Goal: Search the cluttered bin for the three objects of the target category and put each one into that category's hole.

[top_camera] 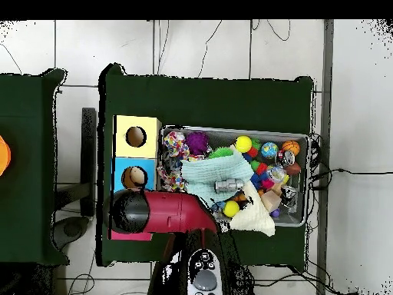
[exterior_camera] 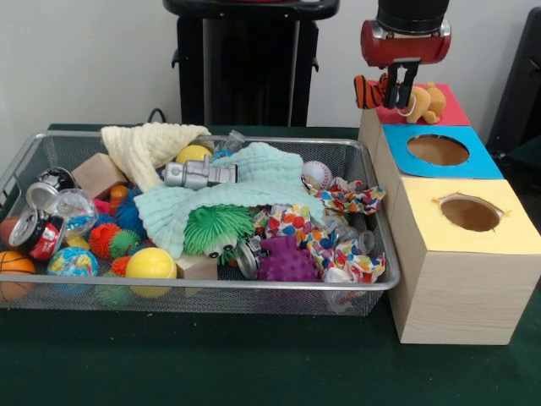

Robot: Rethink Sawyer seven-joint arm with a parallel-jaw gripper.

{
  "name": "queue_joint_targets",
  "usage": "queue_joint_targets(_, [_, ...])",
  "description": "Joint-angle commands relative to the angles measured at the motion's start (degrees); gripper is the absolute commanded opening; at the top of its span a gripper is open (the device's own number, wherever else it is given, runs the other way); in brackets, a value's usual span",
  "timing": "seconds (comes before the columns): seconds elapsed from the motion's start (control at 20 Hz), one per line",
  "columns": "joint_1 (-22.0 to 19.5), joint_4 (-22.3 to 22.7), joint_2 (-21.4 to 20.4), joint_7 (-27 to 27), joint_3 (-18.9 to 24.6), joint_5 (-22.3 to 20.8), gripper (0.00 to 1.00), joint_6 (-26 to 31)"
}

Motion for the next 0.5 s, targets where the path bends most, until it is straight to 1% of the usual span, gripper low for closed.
queue_joint_targets(0.05, [-2.59,2.46,1.18,8.16,2.80,1.30,0.00,-0.28])
queue_joint_targets(0.15, [-4.39,2.54,0.96,6.12,3.12,0.63,0.00,-0.04])
queue_joint_targets(0.3, [-6.81,1.84,-0.33,3.33,2.89,-0.41,0.00,2.61])
queue_joint_targets(0.5, [-7.72,1.15,-3.30,2.78,2.48,-0.72,0.00,6.75])
